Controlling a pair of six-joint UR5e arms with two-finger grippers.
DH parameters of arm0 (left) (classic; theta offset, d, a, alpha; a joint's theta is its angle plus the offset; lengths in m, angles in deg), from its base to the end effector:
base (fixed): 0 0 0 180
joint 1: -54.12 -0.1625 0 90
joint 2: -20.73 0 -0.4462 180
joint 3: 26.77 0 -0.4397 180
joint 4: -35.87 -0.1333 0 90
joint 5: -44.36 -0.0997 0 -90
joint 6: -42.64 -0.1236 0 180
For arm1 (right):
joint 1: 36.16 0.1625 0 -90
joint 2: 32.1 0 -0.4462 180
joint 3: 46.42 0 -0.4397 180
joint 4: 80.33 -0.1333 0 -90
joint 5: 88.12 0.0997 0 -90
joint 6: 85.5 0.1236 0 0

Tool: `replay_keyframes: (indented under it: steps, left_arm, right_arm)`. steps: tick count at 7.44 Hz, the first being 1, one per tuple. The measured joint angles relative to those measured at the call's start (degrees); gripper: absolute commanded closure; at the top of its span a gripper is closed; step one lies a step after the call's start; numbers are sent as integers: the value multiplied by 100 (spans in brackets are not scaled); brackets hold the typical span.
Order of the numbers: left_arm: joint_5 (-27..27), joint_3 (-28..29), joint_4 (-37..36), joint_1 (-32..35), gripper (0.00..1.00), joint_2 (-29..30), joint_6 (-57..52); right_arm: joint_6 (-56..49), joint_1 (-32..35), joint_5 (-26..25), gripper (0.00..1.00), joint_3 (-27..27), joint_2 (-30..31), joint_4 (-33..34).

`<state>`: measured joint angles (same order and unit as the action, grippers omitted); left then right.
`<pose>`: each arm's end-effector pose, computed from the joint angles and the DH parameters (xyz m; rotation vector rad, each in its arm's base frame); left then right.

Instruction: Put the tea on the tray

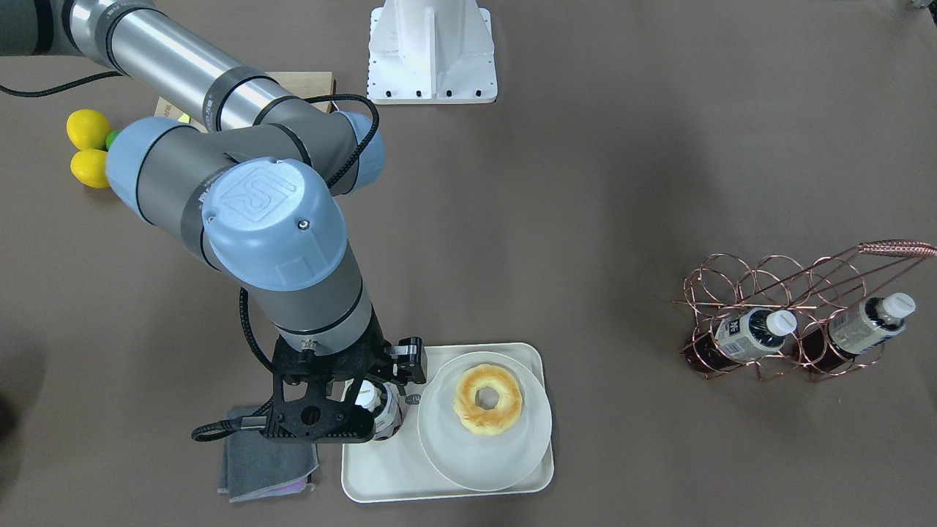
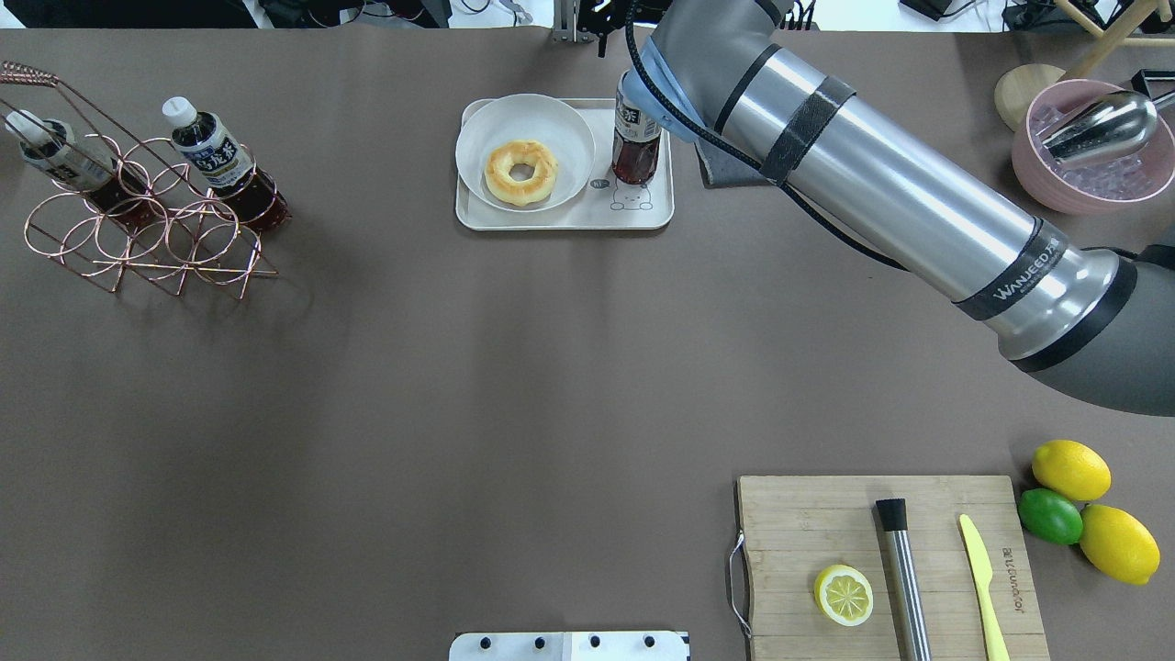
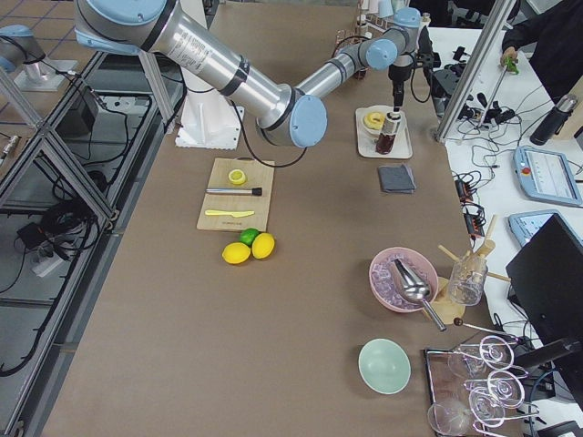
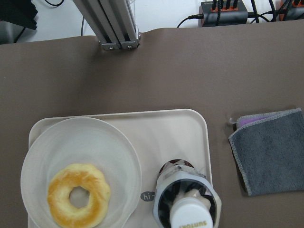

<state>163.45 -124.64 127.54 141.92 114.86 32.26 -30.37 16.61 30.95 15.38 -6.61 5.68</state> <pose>-0.0507 -0.5870 0.5975 0.2697 0.4889 0.2744 -0.4880 -0.7633 0.1121 0.1255 -0.8323 0.1154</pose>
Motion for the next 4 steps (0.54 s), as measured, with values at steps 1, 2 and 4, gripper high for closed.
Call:
replay_keyframes:
  steps: [1,2,4]
  left_arm:
    - [0,6,0,0,2,0,-5]
    - [0,7,4,0,2,0,-12]
    - [0,-1,8,0,2,1,-26]
  right_arm:
    - [17,47,139,0,188,10,143]
    - [29,78,279,0,604,75,596]
    - [1,84,380,0,2197,610,1969]
